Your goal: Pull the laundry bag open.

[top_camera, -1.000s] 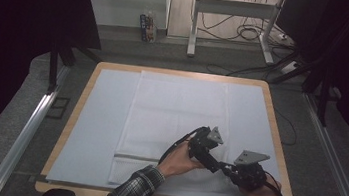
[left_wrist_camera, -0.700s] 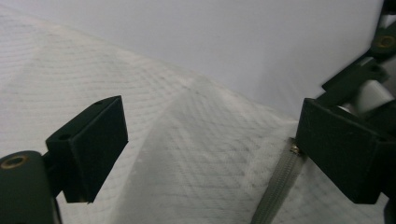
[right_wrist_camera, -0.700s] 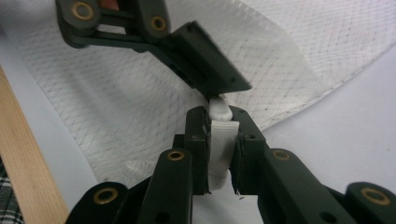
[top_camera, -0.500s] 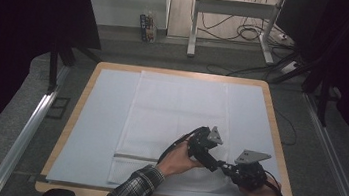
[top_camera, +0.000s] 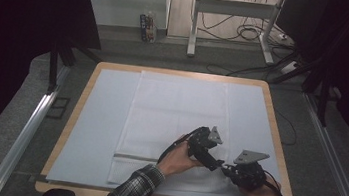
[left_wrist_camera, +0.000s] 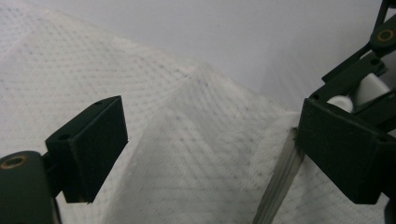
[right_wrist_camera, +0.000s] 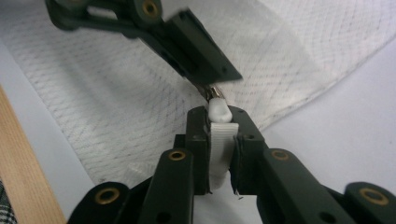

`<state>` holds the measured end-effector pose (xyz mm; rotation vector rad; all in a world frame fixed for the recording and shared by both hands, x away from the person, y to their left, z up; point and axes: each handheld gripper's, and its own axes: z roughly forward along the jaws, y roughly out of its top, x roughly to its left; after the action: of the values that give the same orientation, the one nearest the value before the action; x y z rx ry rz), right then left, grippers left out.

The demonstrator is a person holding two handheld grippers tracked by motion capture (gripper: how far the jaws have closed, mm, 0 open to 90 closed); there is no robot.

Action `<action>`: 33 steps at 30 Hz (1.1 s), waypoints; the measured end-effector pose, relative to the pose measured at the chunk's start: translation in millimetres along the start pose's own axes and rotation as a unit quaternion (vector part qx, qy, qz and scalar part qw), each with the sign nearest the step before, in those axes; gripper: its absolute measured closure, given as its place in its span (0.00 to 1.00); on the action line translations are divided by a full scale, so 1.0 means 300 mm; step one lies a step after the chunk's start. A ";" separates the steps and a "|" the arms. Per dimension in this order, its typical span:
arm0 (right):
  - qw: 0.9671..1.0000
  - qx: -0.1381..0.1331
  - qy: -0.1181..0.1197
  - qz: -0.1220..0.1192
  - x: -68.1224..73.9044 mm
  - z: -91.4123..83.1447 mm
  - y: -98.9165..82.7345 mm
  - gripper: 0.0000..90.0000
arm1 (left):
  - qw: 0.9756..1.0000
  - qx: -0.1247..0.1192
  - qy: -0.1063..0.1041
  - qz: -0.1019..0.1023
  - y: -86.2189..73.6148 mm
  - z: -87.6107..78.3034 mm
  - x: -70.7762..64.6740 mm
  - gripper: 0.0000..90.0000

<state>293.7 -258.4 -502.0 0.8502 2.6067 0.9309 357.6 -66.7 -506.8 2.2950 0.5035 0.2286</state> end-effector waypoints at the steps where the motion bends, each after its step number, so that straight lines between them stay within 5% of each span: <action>1: 1.000 0.000 0.000 0.000 0.000 0.000 0.000 0.86 | 1.000 0.000 0.000 0.000 0.000 0.000 0.000 0.10; 3: 1.000 0.014 -0.009 0.005 -0.002 0.006 -0.004 0.70 | 1.000 -0.001 0.004 -0.009 -0.014 -0.011 0.013 0.10; 4: 1.000 0.014 -0.009 0.005 -0.002 0.006 -0.004 0.70 | 1.000 -0.001 0.004 -0.009 -0.014 -0.011 0.013 0.10; 5: 0.999 0.029 -0.018 0.011 -0.002 0.012 -0.011 0.57 | 1.000 0.001 0.008 -0.010 -0.025 -0.023 0.025 0.10; 8: 0.998 0.049 -0.026 0.027 0.000 0.017 -0.020 0.52 | 1.000 0.002 0.011 -0.016 -0.042 -0.042 0.040 0.10; 16: 0.996 0.049 -0.037 0.058 0.026 0.007 -0.026 0.89 | 0.999 -0.011 0.008 -0.031 -0.075 -0.084 0.067 0.10; 33: 0.999 0.006 -0.046 0.008 0.045 -0.022 -0.006 0.94 | 0.999 -0.025 -0.045 -0.002 0.029 -0.022 -0.013 0.07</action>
<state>279.3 -254.6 -498.6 0.8972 2.5336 0.8599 354.4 -69.7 -496.1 2.2445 0.4517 0.1349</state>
